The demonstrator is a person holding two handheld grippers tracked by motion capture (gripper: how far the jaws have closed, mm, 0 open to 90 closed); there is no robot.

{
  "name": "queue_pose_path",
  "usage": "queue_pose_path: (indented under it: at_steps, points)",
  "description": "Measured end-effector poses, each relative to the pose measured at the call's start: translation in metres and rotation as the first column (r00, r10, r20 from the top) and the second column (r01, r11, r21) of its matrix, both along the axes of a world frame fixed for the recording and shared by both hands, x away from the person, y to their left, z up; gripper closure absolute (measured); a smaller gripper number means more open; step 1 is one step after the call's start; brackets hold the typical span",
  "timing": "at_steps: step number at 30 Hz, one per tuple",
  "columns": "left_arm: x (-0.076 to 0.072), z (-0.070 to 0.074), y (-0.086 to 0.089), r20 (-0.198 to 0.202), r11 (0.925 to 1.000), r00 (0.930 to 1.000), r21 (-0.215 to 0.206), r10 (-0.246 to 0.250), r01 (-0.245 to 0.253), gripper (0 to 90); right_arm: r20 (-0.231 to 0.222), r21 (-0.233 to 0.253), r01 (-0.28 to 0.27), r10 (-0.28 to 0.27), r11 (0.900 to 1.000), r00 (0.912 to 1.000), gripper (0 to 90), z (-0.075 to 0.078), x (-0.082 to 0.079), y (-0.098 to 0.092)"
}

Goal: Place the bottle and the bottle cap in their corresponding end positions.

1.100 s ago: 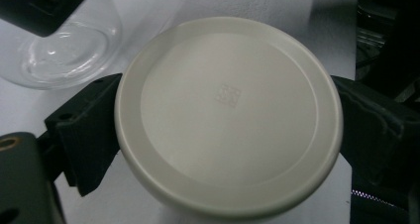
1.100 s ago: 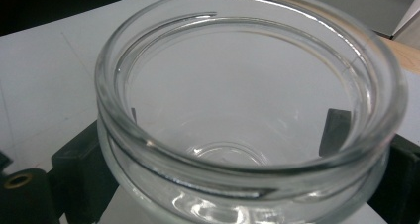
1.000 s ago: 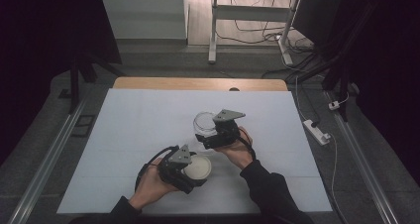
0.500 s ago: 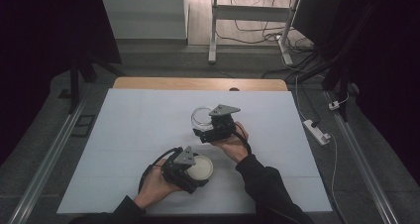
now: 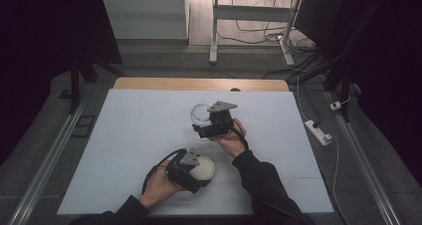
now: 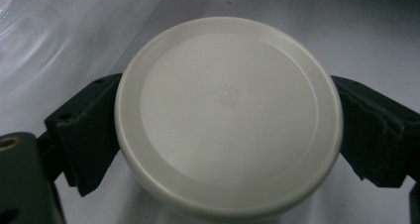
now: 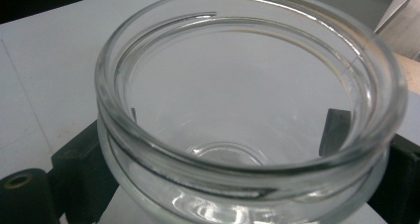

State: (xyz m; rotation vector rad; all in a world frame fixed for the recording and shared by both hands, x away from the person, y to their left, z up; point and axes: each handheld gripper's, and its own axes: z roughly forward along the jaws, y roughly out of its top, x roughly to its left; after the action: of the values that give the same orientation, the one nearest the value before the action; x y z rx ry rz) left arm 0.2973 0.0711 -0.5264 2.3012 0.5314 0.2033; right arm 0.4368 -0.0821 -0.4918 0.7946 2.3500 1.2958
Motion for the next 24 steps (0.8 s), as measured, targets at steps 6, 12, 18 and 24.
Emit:
queue_pose_path:
  at_steps: [6,12,18,24]
  points:
    - [0.004,-0.005,0.0,-0.005,0.9999,0.9999,0.004,0.014,-0.014,7.8,0.006,-0.006,0.005,-0.005,1.0,1.0,6.4,-0.003,0.005,0.003]
    - [0.006,-0.01,-0.002,-0.007,0.9998,0.9999,0.019,0.012,-0.012,7.8,0.012,-0.022,0.02,-0.02,1.0,0.9997,6.3,-0.007,0.011,0.005]
    - [0.009,-0.012,-0.004,-0.011,0.9994,0.9996,0.022,0.026,-0.026,7.8,0.018,-0.027,0.027,-0.027,0.999,0.9995,6.3,-0.009,0.014,0.006]
    - [0.011,-0.015,-0.006,-0.032,0.999,0.9989,0.031,0.034,-0.033,7.7,0.021,-0.034,0.03,-0.029,0.999,0.9994,6.3,-0.013,0.015,0.008]
